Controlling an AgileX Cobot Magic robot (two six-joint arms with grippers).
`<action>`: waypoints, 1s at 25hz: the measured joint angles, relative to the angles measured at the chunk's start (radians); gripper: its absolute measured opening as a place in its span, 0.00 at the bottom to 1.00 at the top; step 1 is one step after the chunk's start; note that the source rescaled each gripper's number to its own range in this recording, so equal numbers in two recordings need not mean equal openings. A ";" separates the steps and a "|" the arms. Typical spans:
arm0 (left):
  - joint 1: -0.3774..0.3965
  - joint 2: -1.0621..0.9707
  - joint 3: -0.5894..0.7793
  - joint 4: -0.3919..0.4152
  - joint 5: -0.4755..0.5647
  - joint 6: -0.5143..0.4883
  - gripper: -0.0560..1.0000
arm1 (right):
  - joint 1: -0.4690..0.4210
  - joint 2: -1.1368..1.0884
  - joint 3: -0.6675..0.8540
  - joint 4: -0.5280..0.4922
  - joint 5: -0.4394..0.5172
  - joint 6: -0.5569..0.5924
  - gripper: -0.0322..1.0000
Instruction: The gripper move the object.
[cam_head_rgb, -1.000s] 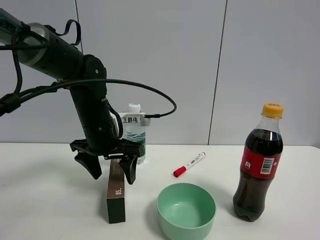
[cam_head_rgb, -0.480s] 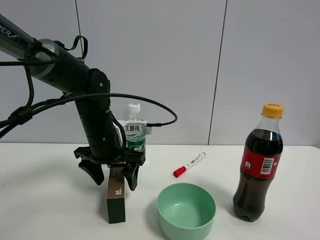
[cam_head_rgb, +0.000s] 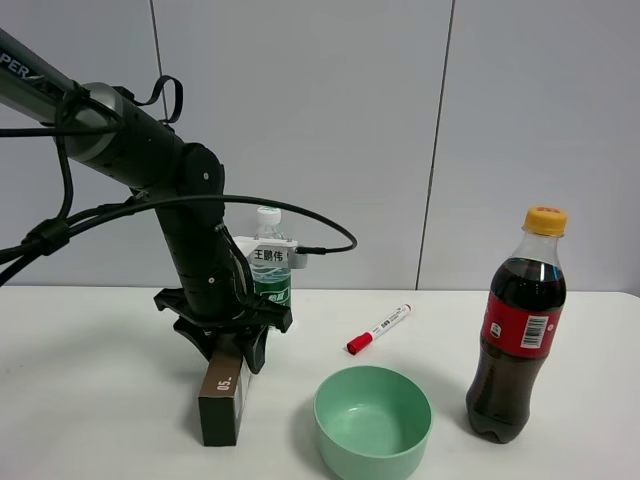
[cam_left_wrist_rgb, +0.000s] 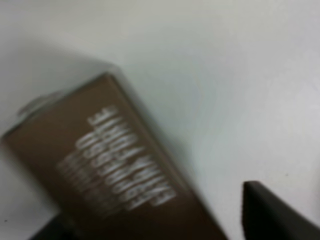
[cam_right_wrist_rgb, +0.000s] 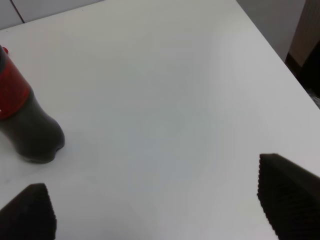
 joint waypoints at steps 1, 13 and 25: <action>-0.003 0.000 0.000 0.000 0.000 0.001 0.42 | 0.000 0.000 0.000 0.000 0.000 0.000 1.00; -0.010 -0.008 -0.071 0.039 0.167 0.072 0.05 | 0.000 0.000 0.000 0.000 0.000 0.000 1.00; -0.064 -0.034 -0.429 0.017 0.521 0.184 0.05 | 0.000 0.000 0.000 0.000 0.000 0.000 1.00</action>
